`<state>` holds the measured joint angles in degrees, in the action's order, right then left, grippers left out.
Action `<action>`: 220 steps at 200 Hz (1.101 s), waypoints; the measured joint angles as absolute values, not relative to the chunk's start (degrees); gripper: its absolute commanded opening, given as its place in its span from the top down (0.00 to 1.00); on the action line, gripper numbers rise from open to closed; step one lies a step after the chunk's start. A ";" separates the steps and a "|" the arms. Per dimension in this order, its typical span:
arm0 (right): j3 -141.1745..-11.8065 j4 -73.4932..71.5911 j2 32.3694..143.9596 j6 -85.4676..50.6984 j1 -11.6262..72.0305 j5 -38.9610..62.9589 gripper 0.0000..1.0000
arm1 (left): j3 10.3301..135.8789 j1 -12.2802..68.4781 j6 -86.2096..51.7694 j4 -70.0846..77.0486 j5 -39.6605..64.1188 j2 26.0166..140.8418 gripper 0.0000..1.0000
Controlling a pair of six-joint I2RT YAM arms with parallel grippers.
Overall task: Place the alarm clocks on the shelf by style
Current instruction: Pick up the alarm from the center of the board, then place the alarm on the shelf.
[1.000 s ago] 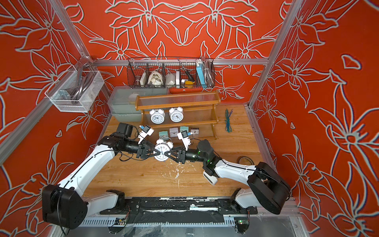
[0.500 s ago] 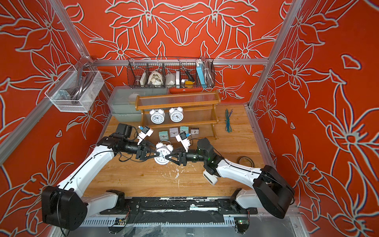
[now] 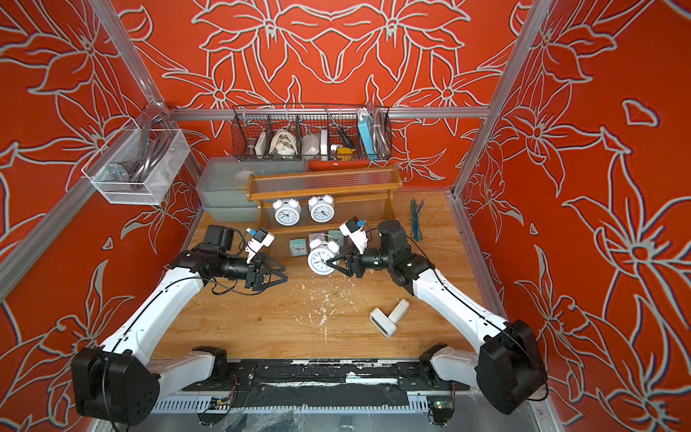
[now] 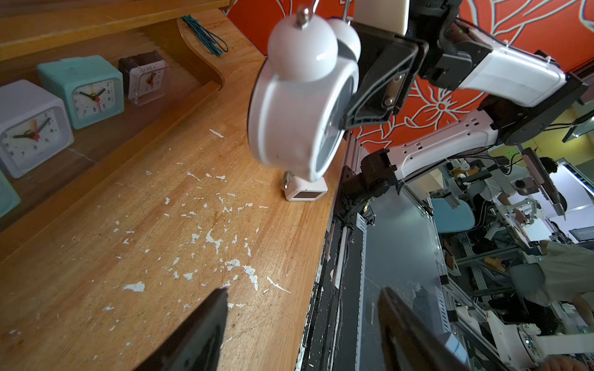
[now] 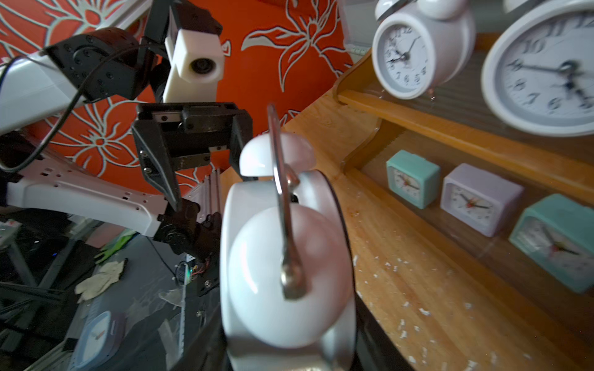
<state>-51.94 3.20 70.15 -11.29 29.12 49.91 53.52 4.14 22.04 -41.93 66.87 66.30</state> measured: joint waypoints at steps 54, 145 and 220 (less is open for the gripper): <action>-57.93 11.29 72.25 -1.02 24.29 41.65 0.69 | 53.52 3.25 22.06 -41.95 66.61 65.95 0.26; -64.75 10.07 80.51 5.04 16.38 39.00 0.69 | 53.52 3.05 22.70 -42.52 66.63 65.95 0.26; -70.94 6.44 88.62 5.50 14.41 39.16 0.69 | 53.52 2.98 22.96 -42.83 66.63 65.69 0.26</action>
